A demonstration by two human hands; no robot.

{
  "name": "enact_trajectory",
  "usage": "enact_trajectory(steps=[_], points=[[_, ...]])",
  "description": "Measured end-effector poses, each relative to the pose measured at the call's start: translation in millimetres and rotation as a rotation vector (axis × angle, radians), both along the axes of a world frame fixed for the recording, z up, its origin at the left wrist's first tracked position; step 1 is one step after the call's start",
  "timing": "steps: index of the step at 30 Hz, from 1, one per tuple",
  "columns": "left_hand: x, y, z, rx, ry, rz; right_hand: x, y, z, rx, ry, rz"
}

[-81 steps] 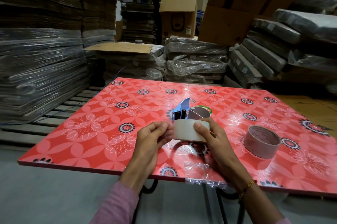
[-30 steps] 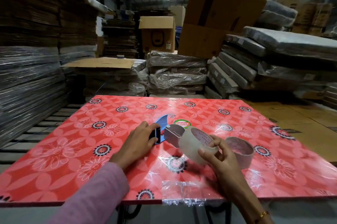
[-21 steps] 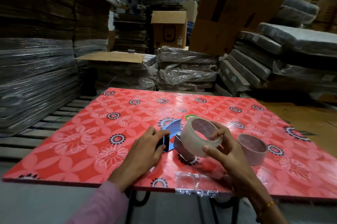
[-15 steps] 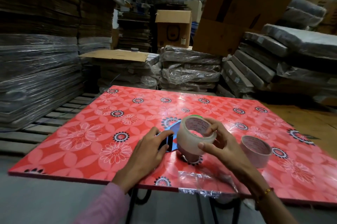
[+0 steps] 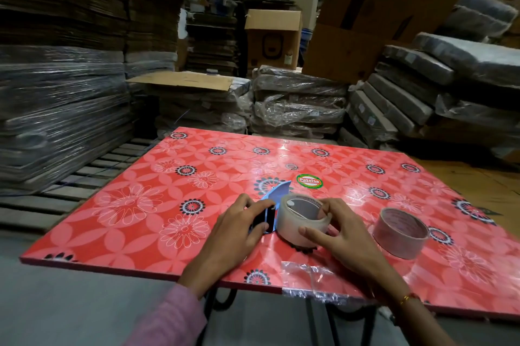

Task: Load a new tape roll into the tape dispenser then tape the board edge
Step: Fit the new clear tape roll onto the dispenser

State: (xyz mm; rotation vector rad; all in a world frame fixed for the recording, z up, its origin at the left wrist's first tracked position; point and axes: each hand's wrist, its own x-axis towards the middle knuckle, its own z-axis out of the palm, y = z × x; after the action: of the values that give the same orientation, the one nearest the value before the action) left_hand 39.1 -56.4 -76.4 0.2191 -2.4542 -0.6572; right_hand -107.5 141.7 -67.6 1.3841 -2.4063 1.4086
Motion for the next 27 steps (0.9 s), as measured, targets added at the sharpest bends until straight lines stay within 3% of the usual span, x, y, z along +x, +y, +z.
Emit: enact_trajectory(steps=[5,15,17,21,27], points=[[3,7,0,-0.025,0.025,0.026,20,-10,-5,0.109,0.291,-0.272],[8,12,3,-0.068,0.008,0.053,33,-36,3,0.307,0.507,-0.472],[8,12,3,-0.05,0.015,0.055,33,-37,6,0.31,0.498,-0.438],[7,11,3,0.0,0.015,0.063,18,-44,27,0.175,0.347,-0.13],[6,9,0,-0.027,0.002,0.058,-2,-85,80,0.62,0.471,0.071]])
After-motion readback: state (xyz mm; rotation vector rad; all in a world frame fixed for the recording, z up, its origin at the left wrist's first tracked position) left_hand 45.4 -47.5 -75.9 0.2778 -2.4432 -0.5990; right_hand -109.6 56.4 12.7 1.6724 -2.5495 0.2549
